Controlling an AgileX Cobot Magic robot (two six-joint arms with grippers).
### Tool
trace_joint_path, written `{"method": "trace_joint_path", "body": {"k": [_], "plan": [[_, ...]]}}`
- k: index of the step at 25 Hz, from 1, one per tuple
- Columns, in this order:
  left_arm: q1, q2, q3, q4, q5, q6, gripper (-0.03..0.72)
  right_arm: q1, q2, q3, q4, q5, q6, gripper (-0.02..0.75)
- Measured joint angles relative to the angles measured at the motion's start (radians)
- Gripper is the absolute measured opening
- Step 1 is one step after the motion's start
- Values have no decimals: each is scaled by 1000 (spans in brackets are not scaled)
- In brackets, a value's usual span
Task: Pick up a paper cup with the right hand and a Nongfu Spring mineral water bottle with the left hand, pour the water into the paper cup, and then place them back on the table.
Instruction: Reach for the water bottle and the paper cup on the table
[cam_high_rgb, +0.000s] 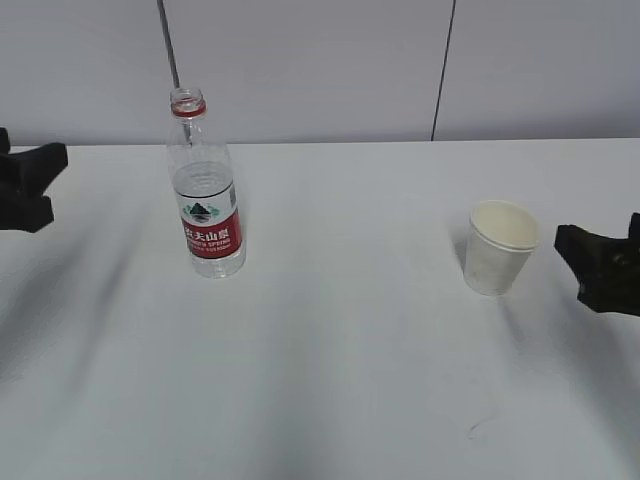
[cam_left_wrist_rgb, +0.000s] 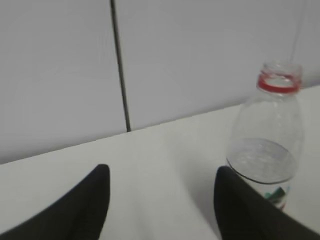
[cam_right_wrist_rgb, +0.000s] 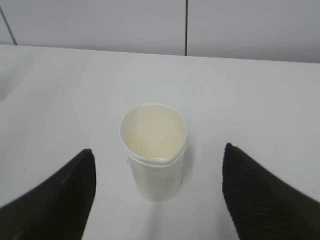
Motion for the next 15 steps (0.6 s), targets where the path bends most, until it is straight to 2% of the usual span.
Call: {"method": "trace_joint_path", "body": {"k": [3,9,15], "plan": [[0,12,0,49,-25,0,417,0,108,0,-53,-163,0,587],[0,12,0,58,-35,0,417,0,323,4,-54,-422,0,587],[0,12,0,59,-35,0,417,0,482,8,31,-451,2,587]]}}
